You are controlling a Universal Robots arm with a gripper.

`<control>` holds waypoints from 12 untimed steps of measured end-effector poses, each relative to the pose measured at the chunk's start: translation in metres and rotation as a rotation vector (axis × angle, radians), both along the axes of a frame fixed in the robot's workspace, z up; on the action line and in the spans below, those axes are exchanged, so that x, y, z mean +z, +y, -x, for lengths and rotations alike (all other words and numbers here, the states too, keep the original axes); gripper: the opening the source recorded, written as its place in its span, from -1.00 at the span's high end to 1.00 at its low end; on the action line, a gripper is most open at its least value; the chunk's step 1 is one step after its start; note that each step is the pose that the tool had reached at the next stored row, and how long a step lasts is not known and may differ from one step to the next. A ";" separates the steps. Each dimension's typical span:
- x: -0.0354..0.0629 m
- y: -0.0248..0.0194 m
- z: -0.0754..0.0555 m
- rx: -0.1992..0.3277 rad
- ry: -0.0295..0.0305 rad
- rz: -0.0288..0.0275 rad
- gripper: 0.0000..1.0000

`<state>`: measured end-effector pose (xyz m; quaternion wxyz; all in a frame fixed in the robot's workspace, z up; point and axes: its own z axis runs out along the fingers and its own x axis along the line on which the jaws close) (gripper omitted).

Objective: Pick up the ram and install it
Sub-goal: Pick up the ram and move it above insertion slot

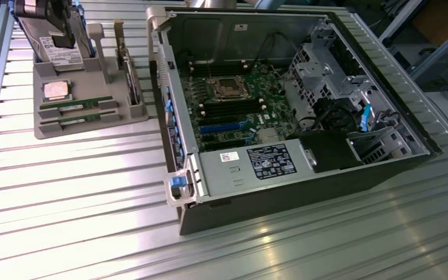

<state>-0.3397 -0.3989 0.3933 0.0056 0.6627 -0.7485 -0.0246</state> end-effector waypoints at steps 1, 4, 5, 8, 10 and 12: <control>0.0000 0.0000 0.000 0.000 -0.0001 0.0000 0.80; 0.0000 0.0000 0.000 0.000 0.0000 0.0000 0.41; 0.0000 0.0000 0.000 0.000 -0.0001 0.0000 0.28; -0.0001 0.0000 0.000 0.000 -0.0001 -0.0001 0.28; -0.0016 0.0000 0.000 0.000 0.0001 0.0000 0.28; -0.0034 0.0000 0.000 0.000 0.0000 0.0000 0.28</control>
